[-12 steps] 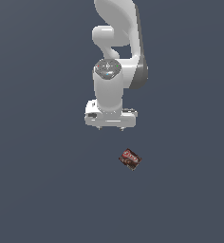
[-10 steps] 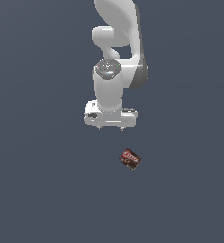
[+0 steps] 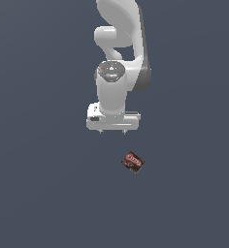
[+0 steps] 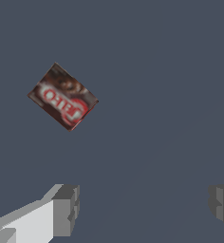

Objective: Pick up the object and move it to a goal position.

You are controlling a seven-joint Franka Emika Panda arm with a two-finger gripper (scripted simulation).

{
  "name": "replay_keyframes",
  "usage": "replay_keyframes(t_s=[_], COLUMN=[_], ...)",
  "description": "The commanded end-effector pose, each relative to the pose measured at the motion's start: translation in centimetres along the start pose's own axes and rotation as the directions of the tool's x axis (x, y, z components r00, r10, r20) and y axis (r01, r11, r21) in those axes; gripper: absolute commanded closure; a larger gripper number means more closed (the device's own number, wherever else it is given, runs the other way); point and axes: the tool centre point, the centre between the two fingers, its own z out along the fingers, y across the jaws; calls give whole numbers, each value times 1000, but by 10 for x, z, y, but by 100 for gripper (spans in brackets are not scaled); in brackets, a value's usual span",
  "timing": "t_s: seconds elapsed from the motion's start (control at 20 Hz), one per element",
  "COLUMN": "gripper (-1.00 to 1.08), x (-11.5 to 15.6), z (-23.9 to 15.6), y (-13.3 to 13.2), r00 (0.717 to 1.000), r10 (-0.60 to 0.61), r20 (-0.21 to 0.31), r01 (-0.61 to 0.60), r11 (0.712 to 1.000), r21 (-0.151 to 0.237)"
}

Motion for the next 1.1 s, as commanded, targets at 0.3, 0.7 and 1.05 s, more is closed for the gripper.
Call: replay_keyframes(t_s=[0.3,0.7,1.05], gripper=[-92,-92,-92], x=[4,21,45], z=[3,17,39], y=[-3,-19,-45], r00=[999,983,918], r10=[-34,-182,-396], r20=[-1,-4,-8], r01=[34,181,395], r11=[999,983,918], r21=[-3,-12,-20])
